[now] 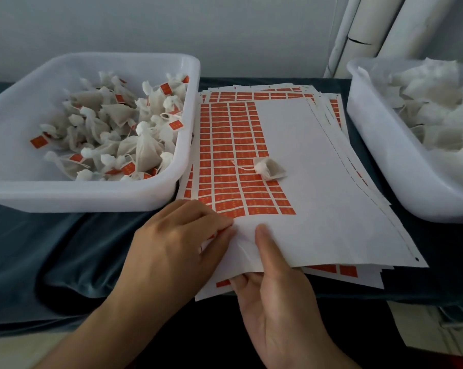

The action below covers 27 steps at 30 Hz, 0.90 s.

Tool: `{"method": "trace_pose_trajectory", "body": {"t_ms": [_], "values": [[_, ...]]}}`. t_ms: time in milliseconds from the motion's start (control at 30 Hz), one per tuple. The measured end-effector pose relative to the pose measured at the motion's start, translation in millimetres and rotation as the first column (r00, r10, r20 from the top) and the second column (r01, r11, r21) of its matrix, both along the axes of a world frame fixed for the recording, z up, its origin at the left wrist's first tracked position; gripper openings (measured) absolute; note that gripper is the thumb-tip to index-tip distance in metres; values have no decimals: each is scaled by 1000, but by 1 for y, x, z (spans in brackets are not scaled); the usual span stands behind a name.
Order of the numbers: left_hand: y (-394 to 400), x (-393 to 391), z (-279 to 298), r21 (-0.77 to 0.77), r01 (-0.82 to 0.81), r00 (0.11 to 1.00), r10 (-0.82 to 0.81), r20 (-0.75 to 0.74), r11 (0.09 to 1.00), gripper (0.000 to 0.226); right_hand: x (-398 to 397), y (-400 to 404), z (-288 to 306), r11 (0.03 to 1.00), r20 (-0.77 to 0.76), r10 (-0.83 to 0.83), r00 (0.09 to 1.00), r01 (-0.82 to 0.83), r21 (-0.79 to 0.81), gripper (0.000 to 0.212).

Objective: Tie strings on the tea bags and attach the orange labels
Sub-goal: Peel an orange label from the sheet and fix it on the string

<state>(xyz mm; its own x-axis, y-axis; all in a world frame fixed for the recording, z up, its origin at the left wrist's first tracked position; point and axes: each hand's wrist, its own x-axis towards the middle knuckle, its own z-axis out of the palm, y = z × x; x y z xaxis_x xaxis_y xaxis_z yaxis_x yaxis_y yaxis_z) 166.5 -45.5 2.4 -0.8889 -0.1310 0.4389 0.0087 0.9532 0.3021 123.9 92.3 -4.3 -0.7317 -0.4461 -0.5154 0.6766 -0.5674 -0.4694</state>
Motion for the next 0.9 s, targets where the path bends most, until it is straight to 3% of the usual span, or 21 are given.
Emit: {"method": "trace_pose_trajectory", "body": {"t_ms": [267,533,733,900], "values": [[-1,3,0,186,20,997,-32,66,982,44,0,-2,-1,996,42,-50,998,46,82,17],[-7,-4,2,233,16,997,-32,64,972,29,1,-3,3,992,36,-39,999,34,120,19],[-7,-4,-3,122,19,999,-24,39,992,27,2,-4,4,994,30,-41,999,37,106,23],[-7,0,-2,227,66,992,-88,88,972,53,2,0,6,997,66,-59,996,56,50,27]]}}
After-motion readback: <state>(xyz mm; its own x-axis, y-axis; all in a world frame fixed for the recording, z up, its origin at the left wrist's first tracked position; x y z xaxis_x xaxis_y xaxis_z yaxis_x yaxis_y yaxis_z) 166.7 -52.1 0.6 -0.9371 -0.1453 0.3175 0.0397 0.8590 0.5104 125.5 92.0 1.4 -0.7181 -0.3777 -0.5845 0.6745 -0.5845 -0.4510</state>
